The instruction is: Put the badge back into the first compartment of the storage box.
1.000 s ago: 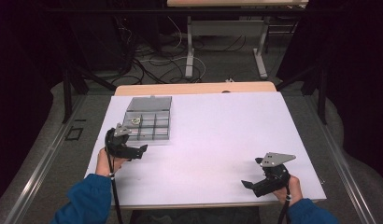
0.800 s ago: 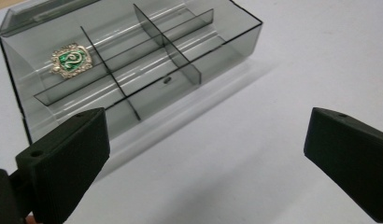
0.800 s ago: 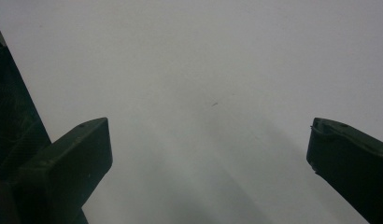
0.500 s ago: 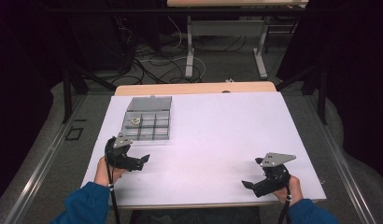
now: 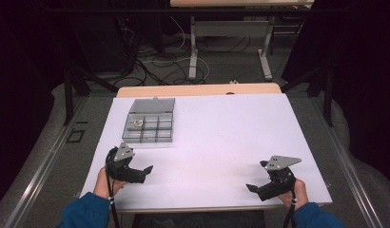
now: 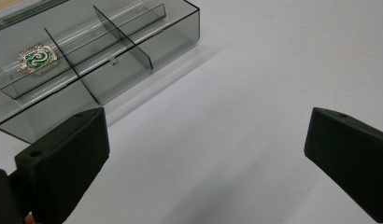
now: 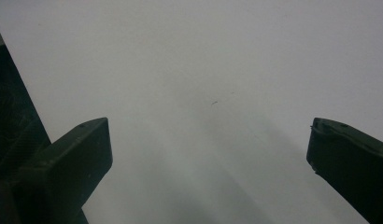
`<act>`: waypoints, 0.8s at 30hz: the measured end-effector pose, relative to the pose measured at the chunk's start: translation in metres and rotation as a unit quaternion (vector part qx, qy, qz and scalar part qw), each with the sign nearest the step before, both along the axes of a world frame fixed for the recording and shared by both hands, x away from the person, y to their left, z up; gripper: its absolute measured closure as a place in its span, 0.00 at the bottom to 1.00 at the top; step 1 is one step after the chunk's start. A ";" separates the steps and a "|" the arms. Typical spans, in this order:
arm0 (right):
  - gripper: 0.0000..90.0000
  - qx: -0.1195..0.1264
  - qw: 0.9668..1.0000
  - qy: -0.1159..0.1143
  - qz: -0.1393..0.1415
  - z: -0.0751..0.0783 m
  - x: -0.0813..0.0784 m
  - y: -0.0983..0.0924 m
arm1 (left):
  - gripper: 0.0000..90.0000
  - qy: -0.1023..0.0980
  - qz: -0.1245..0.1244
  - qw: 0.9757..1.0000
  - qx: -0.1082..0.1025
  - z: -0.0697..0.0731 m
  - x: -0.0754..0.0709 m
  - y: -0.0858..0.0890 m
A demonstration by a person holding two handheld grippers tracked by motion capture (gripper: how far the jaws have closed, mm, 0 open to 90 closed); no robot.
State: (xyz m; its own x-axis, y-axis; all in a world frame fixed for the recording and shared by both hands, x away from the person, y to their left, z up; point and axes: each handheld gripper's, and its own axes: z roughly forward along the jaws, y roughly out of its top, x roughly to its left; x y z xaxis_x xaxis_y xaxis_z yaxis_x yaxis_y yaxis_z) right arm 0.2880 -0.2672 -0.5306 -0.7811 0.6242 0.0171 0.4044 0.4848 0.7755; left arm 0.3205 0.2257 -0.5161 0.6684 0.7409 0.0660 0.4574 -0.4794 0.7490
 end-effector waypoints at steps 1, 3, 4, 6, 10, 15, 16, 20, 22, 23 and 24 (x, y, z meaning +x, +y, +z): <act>0.00 0.000 1.000 0.001 0.000 0.000 0.000 0.000 | 0.00 -0.002 -0.002 1.000 0.002 0.000 -0.002 0.000; 0.00 0.000 1.000 0.001 -0.001 0.000 0.000 0.000 | 0.00 -0.003 -0.003 1.000 0.003 -0.001 -0.005 -0.001; 0.00 0.000 1.000 0.001 -0.001 0.000 0.000 0.000 | 0.00 -0.003 -0.006 1.000 0.003 -0.001 -0.006 -0.001; 0.00 -0.003 1.000 0.003 0.000 0.000 -0.001 0.000 | 0.00 -0.003 -0.007 1.000 0.002 -0.002 -0.009 -0.001; 0.00 -0.004 1.000 0.004 0.000 0.000 -0.001 0.000 | 0.00 -0.001 -0.010 1.000 0.003 -0.003 -0.013 -0.002; 0.00 -0.003 1.000 0.001 -0.001 0.000 -0.001 0.000 | 0.00 -0.001 -0.015 1.000 0.009 -0.004 -0.017 -0.002; 0.00 -0.003 1.000 0.001 -0.001 0.000 -0.001 0.000 | 0.00 -0.002 -0.015 1.000 0.007 -0.004 -0.017 -0.002; 0.00 -0.003 1.000 0.001 -0.002 0.000 -0.001 0.001 | 0.00 -0.004 -0.017 1.000 0.007 -0.005 -0.020 -0.002; 0.00 -0.003 1.000 0.001 -0.001 0.000 -0.001 0.000 | 0.00 -0.003 -0.019 1.000 0.007 -0.005 -0.021 -0.002; 0.00 -0.002 1.000 0.001 -0.002 0.000 -0.001 0.001 | 0.00 -0.003 -0.019 1.000 0.007 -0.006 -0.022 -0.002; 0.00 -0.003 1.000 0.000 -0.001 0.000 -0.001 0.000 | 0.00 -0.001 -0.017 1.000 0.003 -0.006 -0.023 -0.003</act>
